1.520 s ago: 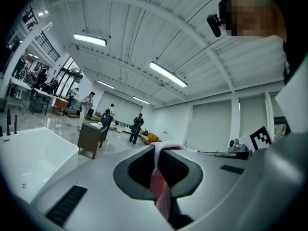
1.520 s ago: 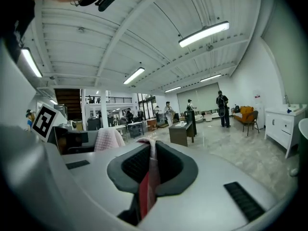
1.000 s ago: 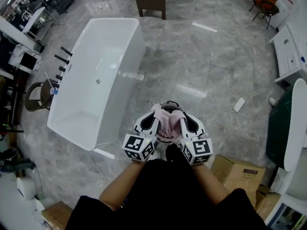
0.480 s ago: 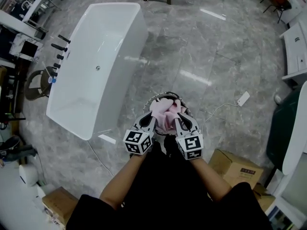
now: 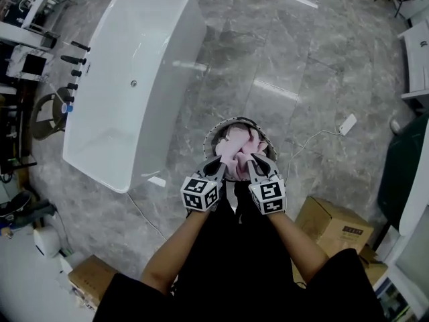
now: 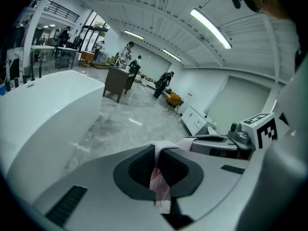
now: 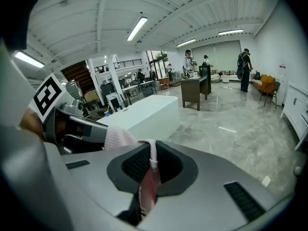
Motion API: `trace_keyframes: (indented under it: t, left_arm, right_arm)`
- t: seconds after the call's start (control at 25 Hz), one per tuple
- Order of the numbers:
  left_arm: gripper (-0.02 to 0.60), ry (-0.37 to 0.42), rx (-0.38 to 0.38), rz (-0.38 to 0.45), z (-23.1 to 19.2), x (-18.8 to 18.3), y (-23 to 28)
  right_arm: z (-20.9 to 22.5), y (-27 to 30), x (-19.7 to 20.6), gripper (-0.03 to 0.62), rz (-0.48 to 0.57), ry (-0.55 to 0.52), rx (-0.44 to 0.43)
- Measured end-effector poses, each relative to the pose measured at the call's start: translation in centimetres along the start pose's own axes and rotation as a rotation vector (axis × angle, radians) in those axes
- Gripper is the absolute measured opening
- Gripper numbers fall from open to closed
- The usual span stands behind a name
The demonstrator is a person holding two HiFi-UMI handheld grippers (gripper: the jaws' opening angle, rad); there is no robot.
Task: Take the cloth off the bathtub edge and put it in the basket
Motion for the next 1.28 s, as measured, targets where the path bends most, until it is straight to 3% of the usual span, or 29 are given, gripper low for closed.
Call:
trace_keyframes:
  t: [0.16, 0.4, 0.56, 0.72, 0.84, 0.96, 1.08, 1.28]
  left_arm:
    - [0.021, -0.019, 0.026, -0.055, -3.0, 2.8, 2.5]
    - [0.021, 0.028, 0.017, -0.074, -7.2, 5.8, 6.8]
    - [0.021, -0.041, 0.023, -0.106, -9.4, 7.2, 10.4]
    - [0.021, -0.013, 0.04, -0.189, -10.2, 10.0, 14.0]
    - [0.021, -0.006, 0.087, -0.247, -10.9, 12.1, 15.6]
    - [0.021, 0.004, 0.08, -0.293, -12.7, 14.0, 16.7]
    - [0.021, 0.014, 0.039, -0.326, -14.5, 15.6, 18.0]
    - [0.021, 0.042, 0.063, -0.387, -16.7, 17.7, 20.6]
  right_arm:
    - [0.8, 3.3, 2.8, 0.037, -0.054, 0.034, 0.035]
    - [3.2, 7.7, 6.1, 0.037, -0.1, 0.085, 0.078]
    - [5.1, 10.5, 8.9, 0.037, -0.156, 0.128, 0.123]
    - [6.4, 12.9, 12.9, 0.038, -0.241, 0.192, 0.156]
    - [6.5, 14.4, 14.9, 0.038, -0.293, 0.175, 0.153]
    - [6.5, 16.0, 16.5, 0.038, -0.325, 0.152, 0.131]
    - [7.7, 17.2, 18.7, 0.038, -0.358, 0.182, 0.146]
    - [9.0, 19.7, 22.4, 0.038, -0.422, 0.25, 0.156]
Point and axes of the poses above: the fingertips, and each gripper's own axes: y forward along the fingers, z to its right, x out of its underside, the point moved 1 cm from there along -y, backward along the fingers, and after that the axes turned 1 degree about x, right-handed, at the moved point
